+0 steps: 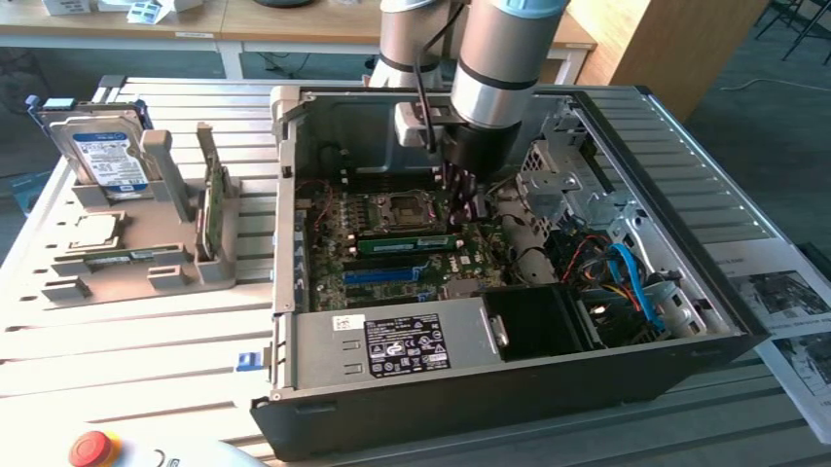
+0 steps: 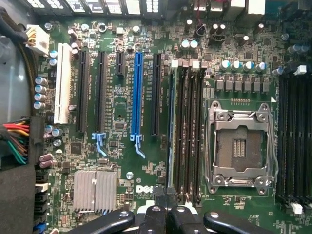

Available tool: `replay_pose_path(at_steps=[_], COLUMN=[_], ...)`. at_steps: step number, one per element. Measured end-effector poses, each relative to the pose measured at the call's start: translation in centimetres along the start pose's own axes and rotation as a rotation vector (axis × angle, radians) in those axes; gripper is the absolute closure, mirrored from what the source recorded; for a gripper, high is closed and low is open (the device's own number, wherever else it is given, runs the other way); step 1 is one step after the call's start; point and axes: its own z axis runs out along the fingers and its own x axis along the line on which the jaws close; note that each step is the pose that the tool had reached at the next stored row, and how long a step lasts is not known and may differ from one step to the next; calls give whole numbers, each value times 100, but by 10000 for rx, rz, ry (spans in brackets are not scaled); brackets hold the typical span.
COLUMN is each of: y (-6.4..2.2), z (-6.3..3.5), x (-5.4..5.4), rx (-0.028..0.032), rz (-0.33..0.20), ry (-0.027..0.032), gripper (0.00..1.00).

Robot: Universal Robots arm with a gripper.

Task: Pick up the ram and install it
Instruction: 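Press down the ram until it locks into place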

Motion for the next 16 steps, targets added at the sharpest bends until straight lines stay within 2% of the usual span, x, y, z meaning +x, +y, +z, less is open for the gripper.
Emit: replay_pose_path(at_steps=[4,8,16], y=[-45,-46,-61], z=[5,5,110], x=[18,19,-3], rx=[-22,-24,-24], rz=[-1,0,0], ry=[-2,1,1], gripper=[90,90,90])
